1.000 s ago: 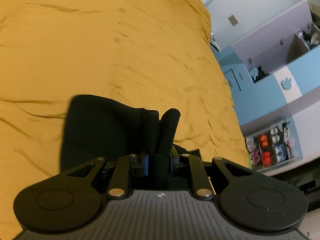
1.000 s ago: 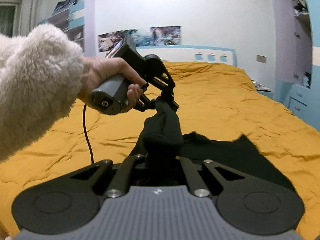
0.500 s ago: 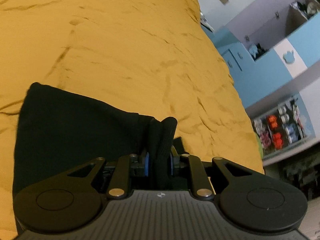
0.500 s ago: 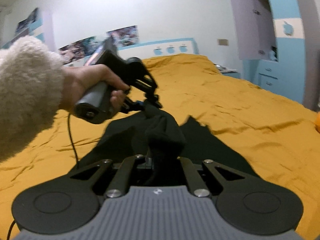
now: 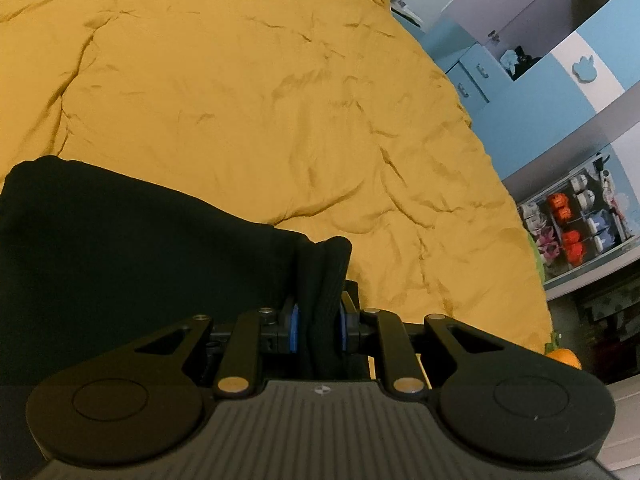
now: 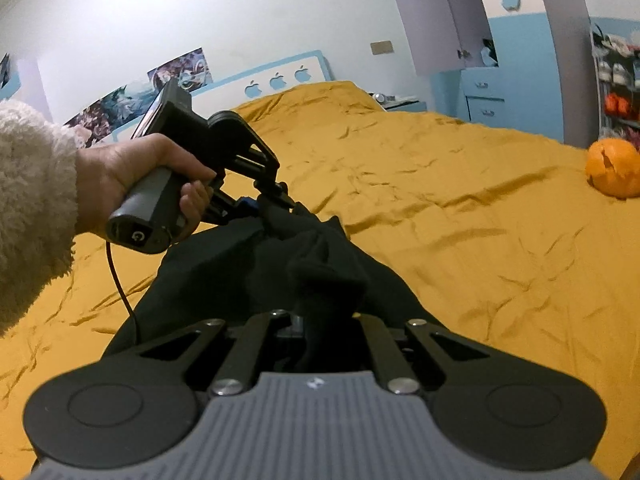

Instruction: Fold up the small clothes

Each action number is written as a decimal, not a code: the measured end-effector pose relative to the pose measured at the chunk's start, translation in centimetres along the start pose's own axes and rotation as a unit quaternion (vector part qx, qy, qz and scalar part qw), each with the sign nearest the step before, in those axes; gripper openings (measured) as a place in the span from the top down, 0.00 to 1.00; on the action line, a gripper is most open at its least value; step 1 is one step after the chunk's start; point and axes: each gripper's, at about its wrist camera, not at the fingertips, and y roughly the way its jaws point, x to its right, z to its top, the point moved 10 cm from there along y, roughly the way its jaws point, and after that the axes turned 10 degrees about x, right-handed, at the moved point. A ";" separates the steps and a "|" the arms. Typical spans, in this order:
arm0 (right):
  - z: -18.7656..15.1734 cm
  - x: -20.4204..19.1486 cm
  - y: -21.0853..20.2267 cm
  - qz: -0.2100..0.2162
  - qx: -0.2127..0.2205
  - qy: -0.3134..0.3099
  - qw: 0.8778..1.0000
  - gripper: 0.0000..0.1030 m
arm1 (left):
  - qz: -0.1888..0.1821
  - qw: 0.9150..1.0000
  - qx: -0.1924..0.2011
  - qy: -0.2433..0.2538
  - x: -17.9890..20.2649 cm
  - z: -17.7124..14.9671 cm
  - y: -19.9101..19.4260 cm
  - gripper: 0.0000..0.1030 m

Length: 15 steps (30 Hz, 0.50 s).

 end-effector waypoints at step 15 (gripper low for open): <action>-0.9 1.9 0.9 -0.002 -0.016 0.045 0.999 1.00 | 0.032 0.999 -0.015 0.004 0.2 -0.9 2.2 0.81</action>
